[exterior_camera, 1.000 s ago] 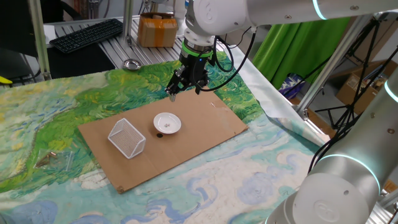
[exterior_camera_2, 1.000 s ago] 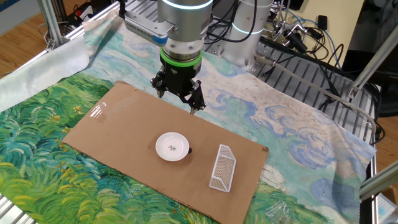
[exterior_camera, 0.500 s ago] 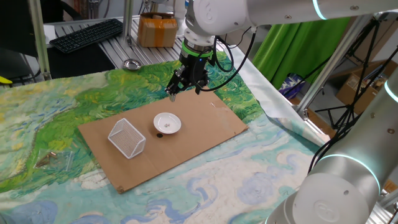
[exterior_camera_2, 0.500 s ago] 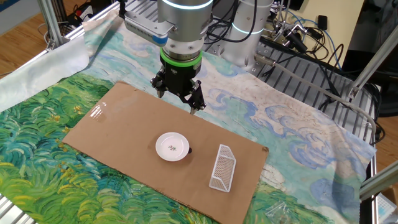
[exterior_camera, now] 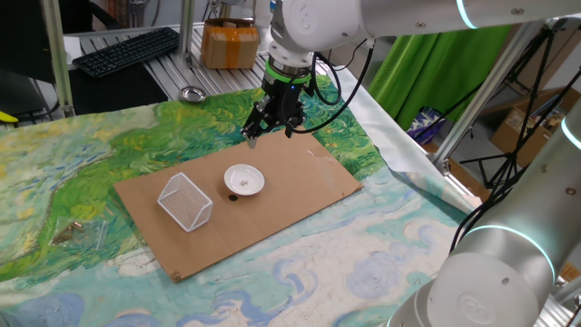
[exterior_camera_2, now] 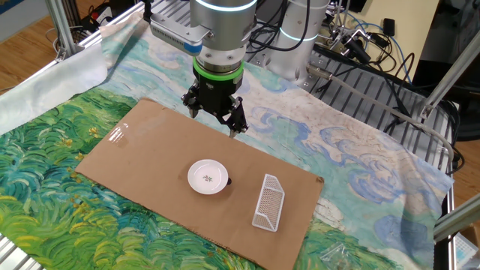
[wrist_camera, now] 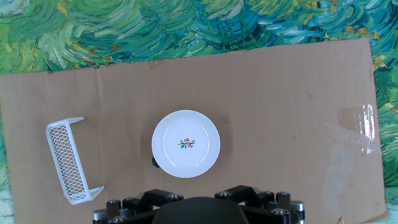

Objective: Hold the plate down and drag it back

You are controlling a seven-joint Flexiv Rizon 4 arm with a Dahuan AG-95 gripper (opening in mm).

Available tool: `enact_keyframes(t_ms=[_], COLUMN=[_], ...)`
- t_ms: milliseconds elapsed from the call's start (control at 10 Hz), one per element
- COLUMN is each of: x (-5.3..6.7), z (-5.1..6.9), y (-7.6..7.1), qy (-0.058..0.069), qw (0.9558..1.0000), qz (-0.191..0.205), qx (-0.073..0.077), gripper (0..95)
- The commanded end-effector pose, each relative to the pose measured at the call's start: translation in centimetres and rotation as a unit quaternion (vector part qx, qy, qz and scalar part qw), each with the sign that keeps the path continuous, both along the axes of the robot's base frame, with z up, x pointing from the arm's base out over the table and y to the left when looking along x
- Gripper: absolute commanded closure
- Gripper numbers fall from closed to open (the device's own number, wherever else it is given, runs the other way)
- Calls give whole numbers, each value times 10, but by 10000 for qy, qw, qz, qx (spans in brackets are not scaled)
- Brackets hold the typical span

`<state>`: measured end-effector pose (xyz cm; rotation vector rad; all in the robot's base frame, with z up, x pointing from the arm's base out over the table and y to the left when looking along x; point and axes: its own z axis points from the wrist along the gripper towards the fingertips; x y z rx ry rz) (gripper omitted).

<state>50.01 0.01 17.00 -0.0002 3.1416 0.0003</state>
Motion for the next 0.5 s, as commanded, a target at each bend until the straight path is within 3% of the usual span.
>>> enact_keyframes(t_ms=[100, 500], x=[0, 0], z=[0, 0], y=[0, 1], qy=[1, 8], qw=[9975, 9971], qz=[-645, -643], qx=[284, 396], gripper=[760, 760])
